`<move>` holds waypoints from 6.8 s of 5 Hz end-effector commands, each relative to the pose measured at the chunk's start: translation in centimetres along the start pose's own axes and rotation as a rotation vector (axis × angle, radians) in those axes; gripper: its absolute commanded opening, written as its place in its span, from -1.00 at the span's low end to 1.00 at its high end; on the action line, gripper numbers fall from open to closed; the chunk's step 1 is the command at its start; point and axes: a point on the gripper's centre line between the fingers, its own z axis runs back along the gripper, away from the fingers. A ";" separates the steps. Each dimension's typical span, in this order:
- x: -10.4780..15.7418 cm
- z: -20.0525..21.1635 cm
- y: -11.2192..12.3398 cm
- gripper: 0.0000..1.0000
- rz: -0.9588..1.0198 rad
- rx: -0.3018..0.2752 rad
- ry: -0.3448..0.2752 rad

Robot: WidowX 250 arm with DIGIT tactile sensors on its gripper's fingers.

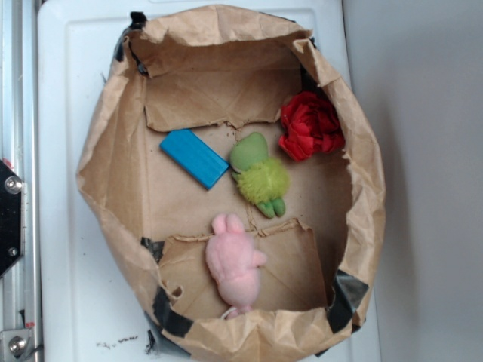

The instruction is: Grab the green animal.

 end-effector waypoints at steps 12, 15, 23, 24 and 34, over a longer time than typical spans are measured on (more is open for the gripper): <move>18.6 -12.6 5.3 1.00 0.568 -0.104 -0.141; 14.2 -12.2 3.3 1.00 0.103 -0.032 -0.172; 16.7 -13.2 3.2 1.00 -0.660 -0.048 -0.177; 16.3 -13.3 3.2 1.00 -0.808 -0.081 -0.200; 21.4 -19.1 4.3 1.00 -0.855 0.012 -0.260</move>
